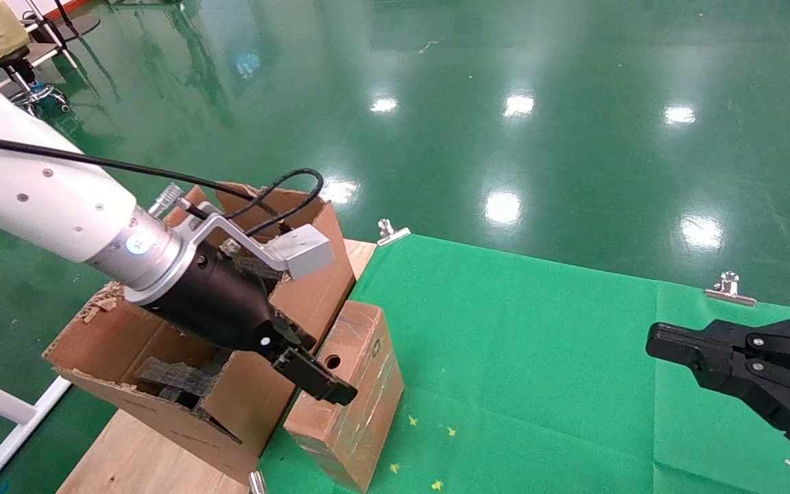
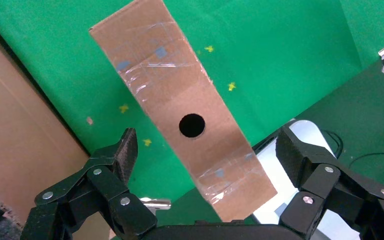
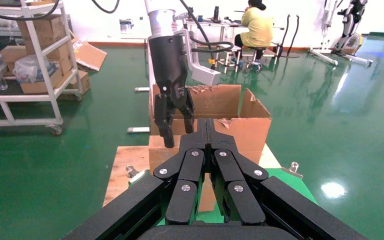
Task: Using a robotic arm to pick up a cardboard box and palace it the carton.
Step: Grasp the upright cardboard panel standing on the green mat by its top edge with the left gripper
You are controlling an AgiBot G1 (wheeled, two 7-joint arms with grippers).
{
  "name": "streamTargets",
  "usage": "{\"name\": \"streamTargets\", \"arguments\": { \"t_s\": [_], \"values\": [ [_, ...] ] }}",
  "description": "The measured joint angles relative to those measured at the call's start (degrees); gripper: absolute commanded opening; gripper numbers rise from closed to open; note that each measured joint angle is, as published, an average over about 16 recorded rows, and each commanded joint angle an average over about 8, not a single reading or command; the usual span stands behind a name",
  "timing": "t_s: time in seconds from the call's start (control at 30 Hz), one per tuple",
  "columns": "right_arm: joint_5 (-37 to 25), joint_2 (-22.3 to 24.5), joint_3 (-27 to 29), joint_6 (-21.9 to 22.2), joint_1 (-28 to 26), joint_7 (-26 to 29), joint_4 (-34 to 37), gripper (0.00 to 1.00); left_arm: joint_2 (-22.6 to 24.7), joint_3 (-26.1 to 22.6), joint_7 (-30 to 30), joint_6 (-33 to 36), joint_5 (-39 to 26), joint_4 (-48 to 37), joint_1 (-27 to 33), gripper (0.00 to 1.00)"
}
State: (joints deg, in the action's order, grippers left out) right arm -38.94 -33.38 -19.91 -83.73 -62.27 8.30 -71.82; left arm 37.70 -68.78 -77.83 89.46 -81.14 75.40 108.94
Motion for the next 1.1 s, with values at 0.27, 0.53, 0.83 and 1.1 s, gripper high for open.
{"name": "streamTargets", "arguments": {
  "t_s": [0.27,0.53,0.83,1.1],
  "values": [
    [0.0,0.0,0.0,0.0,0.0,0.0,0.0,1.00,1.2,-2.6,-2.4,-1.4,-0.9,0.5,-0.3,0.88],
    [0.0,0.0,0.0,0.0,0.0,0.0,0.0,1.00,2.3,-3.9,-3.7,-2.2,-2.3,0.8,-0.5,0.01],
    [0.0,0.0,0.0,0.0,0.0,0.0,0.0,1.00,2.5,-4.2,-3.9,-2.3,-2.7,0.9,-0.4,0.00],
    [0.0,0.0,0.0,0.0,0.0,0.0,0.0,1.00,2.4,-3.9,-3.8,-2.2,-2.5,0.8,-0.4,0.00]
  ]
}}
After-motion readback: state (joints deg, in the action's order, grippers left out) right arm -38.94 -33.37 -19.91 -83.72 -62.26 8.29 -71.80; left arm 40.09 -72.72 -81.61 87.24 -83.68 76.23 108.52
